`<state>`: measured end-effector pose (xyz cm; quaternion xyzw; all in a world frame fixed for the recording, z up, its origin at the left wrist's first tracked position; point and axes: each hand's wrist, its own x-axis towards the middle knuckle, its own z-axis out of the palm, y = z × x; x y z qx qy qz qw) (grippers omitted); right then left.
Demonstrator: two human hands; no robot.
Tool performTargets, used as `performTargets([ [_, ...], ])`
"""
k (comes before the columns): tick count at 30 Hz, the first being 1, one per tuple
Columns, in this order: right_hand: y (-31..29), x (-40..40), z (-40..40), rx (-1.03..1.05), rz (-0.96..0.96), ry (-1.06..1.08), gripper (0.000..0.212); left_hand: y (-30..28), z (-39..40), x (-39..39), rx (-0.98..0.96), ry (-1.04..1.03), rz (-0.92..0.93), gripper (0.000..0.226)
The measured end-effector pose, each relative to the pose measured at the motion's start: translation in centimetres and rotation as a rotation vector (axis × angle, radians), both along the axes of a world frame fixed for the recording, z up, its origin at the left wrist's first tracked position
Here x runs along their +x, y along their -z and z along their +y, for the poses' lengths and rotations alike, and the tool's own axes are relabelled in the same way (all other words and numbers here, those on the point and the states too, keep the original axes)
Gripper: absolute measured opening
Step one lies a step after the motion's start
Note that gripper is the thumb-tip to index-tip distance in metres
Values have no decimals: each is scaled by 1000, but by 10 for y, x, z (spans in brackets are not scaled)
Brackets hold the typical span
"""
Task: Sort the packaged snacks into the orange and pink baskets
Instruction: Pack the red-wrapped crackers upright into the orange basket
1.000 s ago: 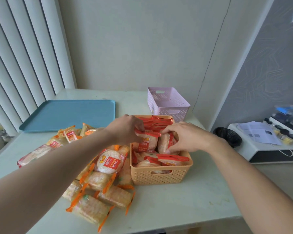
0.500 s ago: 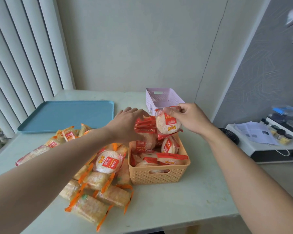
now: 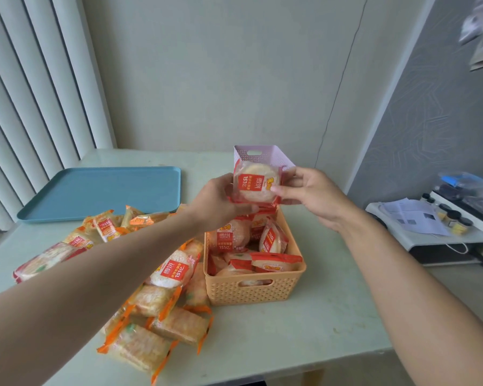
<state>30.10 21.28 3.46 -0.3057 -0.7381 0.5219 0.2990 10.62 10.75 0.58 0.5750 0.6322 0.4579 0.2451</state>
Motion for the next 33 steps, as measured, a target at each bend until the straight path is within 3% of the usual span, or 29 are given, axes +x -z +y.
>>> performTargets([
  [3,-7,2,9,64,46,55,17,13,3,-8,-107,-43,568,67],
  [6,-4,-1,19,362,-154,89,18,22,3,-17,-237,-5,778,87],
  [10,10,-13,25,555,-394,1,23,31,5,-21,-399,58,778,98],
  [17,14,-18,32,632,-523,15,24,29,6,-16,-436,89,813,94],
  [22,16,-29,28,701,-621,34,18,29,2,-11,-394,92,811,93],
  [28,15,-23,33,708,-705,37,17,27,-7,-9,-280,133,813,109],
  [33,16,-27,26,779,-723,-6,16,31,-3,-11,-279,153,871,99],
])
